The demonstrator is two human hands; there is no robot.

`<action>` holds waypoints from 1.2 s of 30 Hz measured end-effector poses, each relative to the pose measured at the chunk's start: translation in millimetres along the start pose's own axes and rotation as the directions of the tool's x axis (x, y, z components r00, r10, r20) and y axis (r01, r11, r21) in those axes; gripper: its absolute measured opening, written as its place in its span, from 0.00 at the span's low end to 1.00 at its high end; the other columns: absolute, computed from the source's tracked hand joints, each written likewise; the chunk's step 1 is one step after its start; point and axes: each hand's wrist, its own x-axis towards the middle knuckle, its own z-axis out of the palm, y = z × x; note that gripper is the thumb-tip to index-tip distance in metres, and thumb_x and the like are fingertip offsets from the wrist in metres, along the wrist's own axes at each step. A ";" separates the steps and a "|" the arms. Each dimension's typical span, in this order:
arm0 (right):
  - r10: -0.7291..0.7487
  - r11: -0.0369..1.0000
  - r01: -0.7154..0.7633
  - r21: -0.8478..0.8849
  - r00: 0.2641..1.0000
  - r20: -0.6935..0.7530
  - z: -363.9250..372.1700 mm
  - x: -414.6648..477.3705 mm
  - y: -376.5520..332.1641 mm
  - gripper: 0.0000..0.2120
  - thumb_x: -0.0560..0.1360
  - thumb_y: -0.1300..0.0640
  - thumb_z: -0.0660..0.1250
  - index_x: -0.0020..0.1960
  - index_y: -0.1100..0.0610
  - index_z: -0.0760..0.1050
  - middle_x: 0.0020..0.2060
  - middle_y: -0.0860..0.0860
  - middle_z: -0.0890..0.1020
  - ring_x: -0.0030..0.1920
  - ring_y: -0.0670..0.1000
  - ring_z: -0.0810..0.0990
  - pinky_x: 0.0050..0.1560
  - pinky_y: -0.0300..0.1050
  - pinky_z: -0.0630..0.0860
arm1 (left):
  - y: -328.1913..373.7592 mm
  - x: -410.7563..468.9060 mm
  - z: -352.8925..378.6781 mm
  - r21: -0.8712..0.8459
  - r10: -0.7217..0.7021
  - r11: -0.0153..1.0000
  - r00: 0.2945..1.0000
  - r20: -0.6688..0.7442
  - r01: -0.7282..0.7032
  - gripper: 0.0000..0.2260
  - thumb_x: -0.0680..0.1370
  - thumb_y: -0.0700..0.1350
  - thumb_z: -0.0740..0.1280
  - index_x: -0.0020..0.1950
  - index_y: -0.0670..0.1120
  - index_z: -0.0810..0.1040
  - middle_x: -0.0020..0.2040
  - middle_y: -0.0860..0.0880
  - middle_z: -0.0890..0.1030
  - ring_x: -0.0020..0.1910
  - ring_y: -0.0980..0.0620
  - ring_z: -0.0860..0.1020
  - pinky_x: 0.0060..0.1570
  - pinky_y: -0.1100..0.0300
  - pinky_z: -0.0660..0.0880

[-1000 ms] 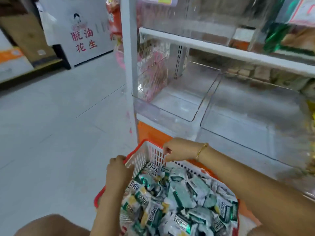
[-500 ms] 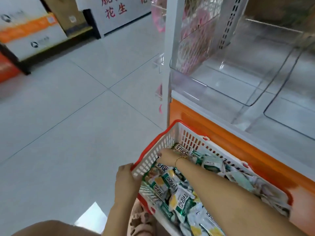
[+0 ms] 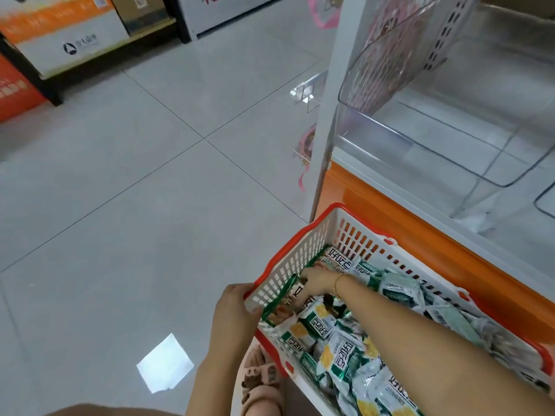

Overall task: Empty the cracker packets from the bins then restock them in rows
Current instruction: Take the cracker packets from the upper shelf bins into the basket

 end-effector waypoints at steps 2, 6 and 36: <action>-0.058 0.997 0.058 0.044 0.998 0.007 -6.3 -12.4 6.8 0.39 0.67 0.52 0.78 0.73 0.55 0.64 0.73 0.54 0.66 0.71 0.57 0.65 0.69 0.52 0.66 | 1.0 -0.3 -1.0 -0.009 0.007 1.000 1.000 0.010 -0.007 0.18 0.71 0.42 0.72 0.61 0.49 0.78 0.51 0.55 0.75 0.45 0.59 0.74 0.40 0.72 0.69; -0.177 0.962 0.201 0.183 0.975 -0.137 -20.6 -51.0 27.4 0.27 0.66 0.59 0.78 0.64 0.50 0.75 0.63 0.46 0.76 0.63 0.49 0.74 0.62 0.44 0.74 | 7.0 -1.4 -0.8 -0.087 0.007 0.996 0.999 0.044 -0.003 0.24 0.67 0.45 0.76 0.62 0.51 0.77 0.54 0.54 0.76 0.49 0.56 0.75 0.48 0.65 0.72; -0.025 0.967 -0.022 -0.252 0.983 -0.181 21.8 41.2 4.2 0.24 0.76 0.51 0.66 0.70 0.57 0.68 0.67 0.55 0.72 0.68 0.59 0.67 0.68 0.49 0.64 | 17.0 15.9 -57.9 -0.831 -0.439 0.543 0.884 -0.159 0.120 0.09 0.74 0.46 0.72 0.52 0.46 0.78 0.49 0.50 0.83 0.47 0.51 0.83 0.46 0.54 0.80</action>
